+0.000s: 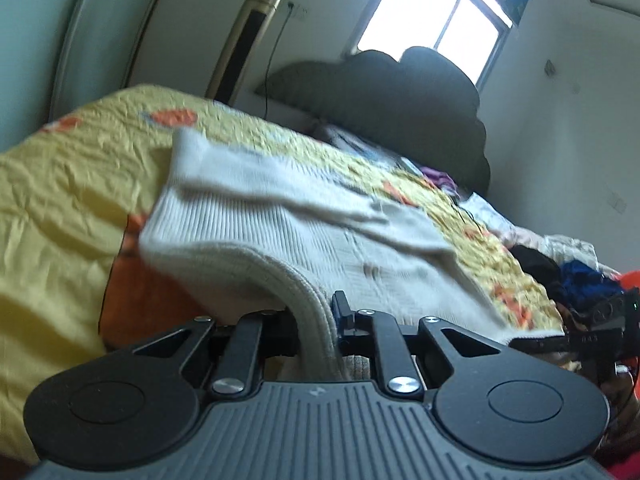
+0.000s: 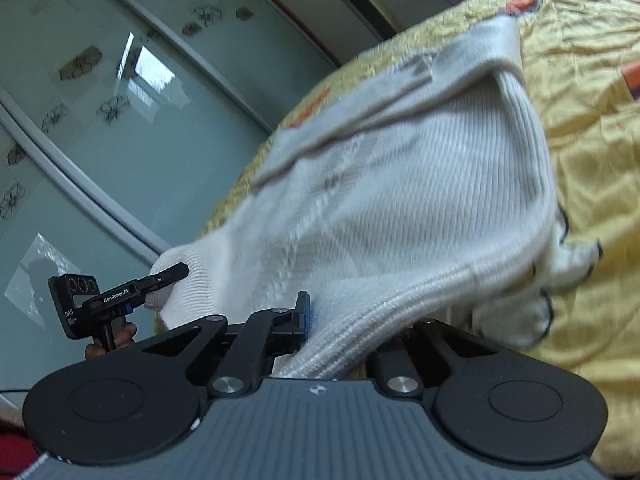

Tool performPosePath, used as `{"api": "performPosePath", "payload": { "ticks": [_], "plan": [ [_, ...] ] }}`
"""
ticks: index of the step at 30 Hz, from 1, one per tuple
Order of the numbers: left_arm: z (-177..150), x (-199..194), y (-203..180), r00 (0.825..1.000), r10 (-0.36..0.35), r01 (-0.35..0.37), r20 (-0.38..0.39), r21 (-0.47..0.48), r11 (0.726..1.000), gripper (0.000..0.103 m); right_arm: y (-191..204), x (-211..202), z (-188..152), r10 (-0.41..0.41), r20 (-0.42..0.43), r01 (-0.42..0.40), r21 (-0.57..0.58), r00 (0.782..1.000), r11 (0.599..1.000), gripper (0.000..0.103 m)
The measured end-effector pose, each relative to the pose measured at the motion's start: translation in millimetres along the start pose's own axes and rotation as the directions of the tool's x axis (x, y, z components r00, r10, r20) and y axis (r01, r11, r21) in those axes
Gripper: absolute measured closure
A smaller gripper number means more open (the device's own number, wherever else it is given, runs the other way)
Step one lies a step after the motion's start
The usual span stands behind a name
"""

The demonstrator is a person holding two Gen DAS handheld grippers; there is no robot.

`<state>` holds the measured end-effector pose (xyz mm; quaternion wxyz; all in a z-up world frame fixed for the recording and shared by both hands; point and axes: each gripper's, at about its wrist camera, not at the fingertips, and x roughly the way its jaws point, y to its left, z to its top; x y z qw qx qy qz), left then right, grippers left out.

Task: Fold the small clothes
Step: 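Lift the held hem with both grippers and fold it toward the collar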

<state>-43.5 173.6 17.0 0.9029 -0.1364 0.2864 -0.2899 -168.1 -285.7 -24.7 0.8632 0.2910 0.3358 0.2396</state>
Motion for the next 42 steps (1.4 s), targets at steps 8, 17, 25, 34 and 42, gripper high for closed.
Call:
{"api": "performPosePath", "payload": {
  "ticks": [8,17,25,34,42],
  "plan": [
    [27,13,-9,0.996,0.069,-0.069,0.048,-0.005,0.998,0.088,6,16,30,-0.082,0.087,0.087,-0.052,0.993,0.995,0.089],
    [23,57,6,0.978,0.203,-0.204,-0.038,-0.022,0.979,0.088,-6,54,39,-0.238,0.094,0.247,-0.105,0.967,0.963,0.086],
    [14,57,13,0.972,0.226,-0.229,-0.058,-0.056,0.972,0.088,-16,44,34,-0.222,0.104,0.228,-0.050,0.969,0.972,0.095],
    [19,73,7,0.960,0.276,-0.278,-0.045,-0.045,0.960,0.088,-5,46,46,-0.233,0.168,0.248,-0.076,0.958,0.966,0.094],
    [3,78,17,0.961,0.274,-0.278,-0.045,-0.103,0.955,0.088,-20,62,28,-0.275,0.208,0.300,-0.097,0.939,0.949,0.092]
  ]
}}
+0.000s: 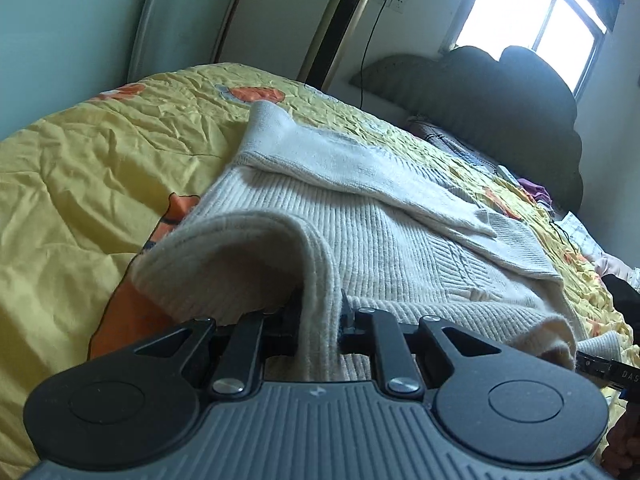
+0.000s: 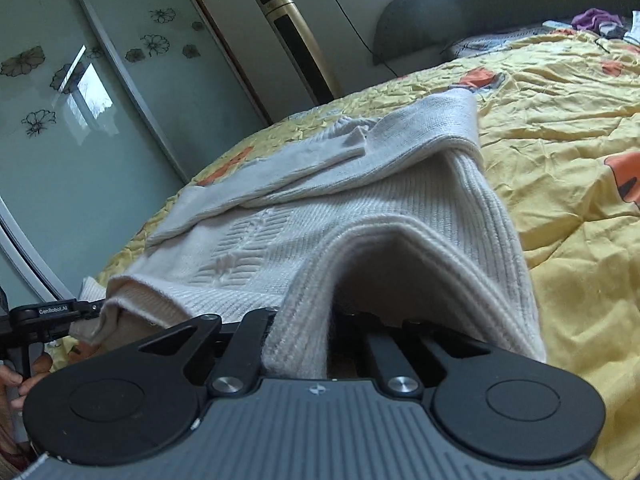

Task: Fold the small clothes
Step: 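Lift the held hem with both grippers and fold it toward the collar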

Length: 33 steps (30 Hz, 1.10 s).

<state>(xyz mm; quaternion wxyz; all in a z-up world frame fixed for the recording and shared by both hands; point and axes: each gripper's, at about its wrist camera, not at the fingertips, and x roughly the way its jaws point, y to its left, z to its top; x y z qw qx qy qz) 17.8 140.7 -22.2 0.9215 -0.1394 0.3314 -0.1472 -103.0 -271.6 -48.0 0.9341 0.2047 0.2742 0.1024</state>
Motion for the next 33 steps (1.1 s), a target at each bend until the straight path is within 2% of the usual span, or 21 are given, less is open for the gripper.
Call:
{"api": "performPosePath", "payload": {
  "ticks": [7,13,17,23,33],
  "plan": [
    [-4,0,-12,0.999,0.045,-0.046,0.016,0.063,0.997,0.088,4,-1,-3,-0.014,0.011,0.014,-0.027,1.000,1.000,0.091],
    [-3,0,-9,0.999,0.039,-0.039,0.012,0.045,0.998,0.088,6,-1,-5,-0.020,0.017,0.020,-0.036,1.000,0.999,0.090],
    [1,-1,-14,0.998,0.060,-0.060,0.003,0.056,0.997,0.088,6,0,-3,-0.023,0.010,0.023,-0.028,1.000,0.999,0.090],
    [12,-4,-32,0.993,0.110,-0.114,0.034,0.127,0.985,0.088,16,-5,8,-0.031,0.014,0.031,-0.044,0.999,0.999,0.091],
    [27,7,-46,0.981,0.194,-0.196,0.032,0.199,0.960,0.088,25,-5,30,-0.031,0.069,0.037,-0.089,0.997,0.995,0.094]
  ]
}}
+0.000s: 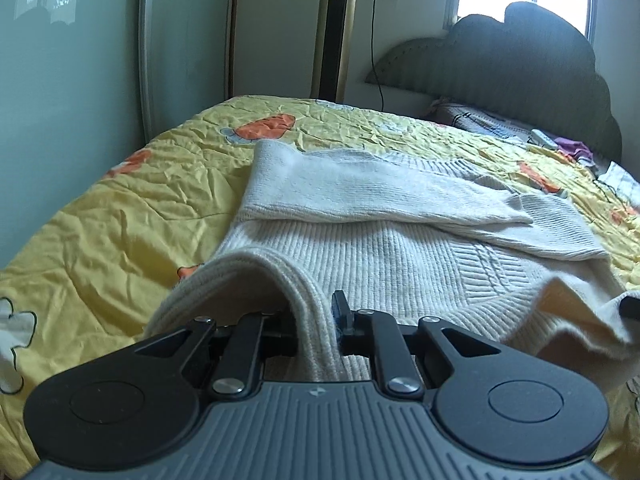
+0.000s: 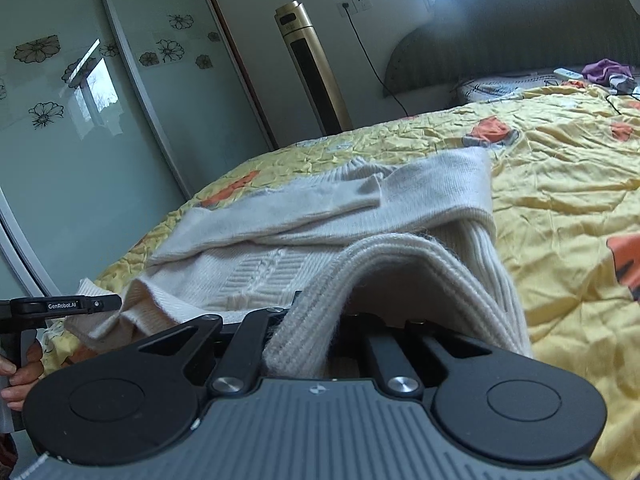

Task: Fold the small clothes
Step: 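Lift the held hem with both grippers and fold it toward the collar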

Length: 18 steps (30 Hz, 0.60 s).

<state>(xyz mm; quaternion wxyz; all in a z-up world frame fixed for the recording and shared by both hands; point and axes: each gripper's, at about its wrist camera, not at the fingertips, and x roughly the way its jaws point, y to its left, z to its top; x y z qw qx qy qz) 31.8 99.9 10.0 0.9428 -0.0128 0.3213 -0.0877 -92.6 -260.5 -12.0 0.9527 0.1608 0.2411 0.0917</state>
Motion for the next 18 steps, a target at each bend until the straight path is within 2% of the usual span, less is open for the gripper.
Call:
{"api": "performPosePath", "payload": {
  "ticks": [18],
  "plan": [
    [16,18,-8,0.999,0.054,-0.054,-0.001,0.066,0.996,0.088,9,20,12,-0.048,0.044,0.053,-0.102,0.998,0.993,0.094]
  ]
}}
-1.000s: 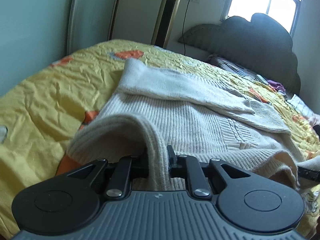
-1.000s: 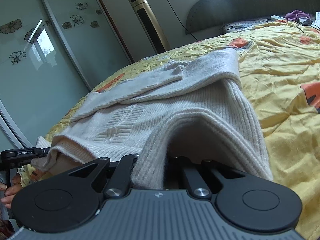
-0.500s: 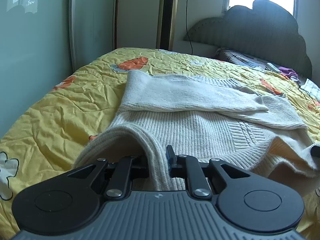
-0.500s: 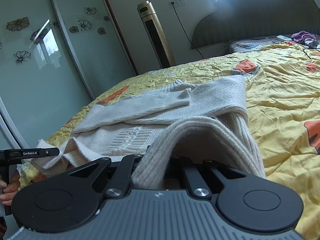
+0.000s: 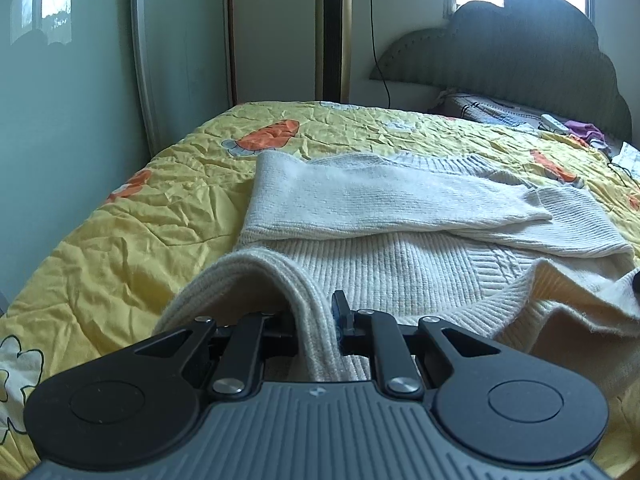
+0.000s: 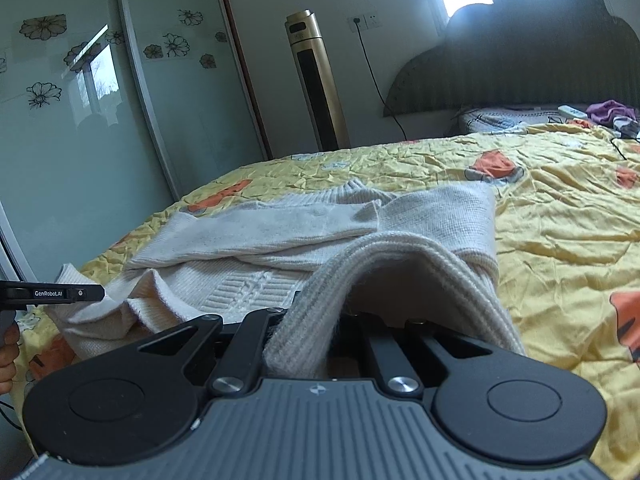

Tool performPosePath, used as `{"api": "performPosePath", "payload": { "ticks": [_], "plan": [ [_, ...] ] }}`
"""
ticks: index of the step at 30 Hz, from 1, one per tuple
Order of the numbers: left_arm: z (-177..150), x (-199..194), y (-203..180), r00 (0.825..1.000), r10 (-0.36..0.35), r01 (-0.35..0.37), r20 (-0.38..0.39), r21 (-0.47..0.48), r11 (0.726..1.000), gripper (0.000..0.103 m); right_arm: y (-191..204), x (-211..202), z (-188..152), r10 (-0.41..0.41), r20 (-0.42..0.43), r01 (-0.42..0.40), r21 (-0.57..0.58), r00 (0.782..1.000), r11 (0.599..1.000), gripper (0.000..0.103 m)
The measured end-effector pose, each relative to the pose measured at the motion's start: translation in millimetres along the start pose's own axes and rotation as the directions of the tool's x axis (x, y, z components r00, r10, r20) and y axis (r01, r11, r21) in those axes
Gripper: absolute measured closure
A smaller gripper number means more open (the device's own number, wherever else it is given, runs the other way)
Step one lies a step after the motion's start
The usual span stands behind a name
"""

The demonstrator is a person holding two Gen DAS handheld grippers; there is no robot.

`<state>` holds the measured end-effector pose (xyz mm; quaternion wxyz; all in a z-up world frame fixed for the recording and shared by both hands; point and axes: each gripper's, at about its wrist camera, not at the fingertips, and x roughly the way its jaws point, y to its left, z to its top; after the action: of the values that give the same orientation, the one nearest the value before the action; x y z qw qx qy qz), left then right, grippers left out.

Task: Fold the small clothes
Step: 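Lift the held hem with both grippers and fold it toward the collar, then lay the hem over the cardigan body and open both grippers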

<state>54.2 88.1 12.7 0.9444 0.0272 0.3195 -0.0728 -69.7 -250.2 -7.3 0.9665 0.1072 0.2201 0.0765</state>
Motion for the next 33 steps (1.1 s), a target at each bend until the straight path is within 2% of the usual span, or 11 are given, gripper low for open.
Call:
{"api": "performPosePath", "payload": {
  "ticks": [22,33],
  "plan": [
    [7,10,-10,0.999,0.044,-0.045,0.017,0.070,0.997,0.088,-4,12,3,-0.019,0.033,0.019,0.001,0.999,1.000,0.094],
    [30,17,-15,0.996,0.055,-0.061,0.063,0.087,0.994,0.089,-7,24,17,-0.034,0.066,0.035,-0.008,0.997,0.999,0.094]
  ]
}}
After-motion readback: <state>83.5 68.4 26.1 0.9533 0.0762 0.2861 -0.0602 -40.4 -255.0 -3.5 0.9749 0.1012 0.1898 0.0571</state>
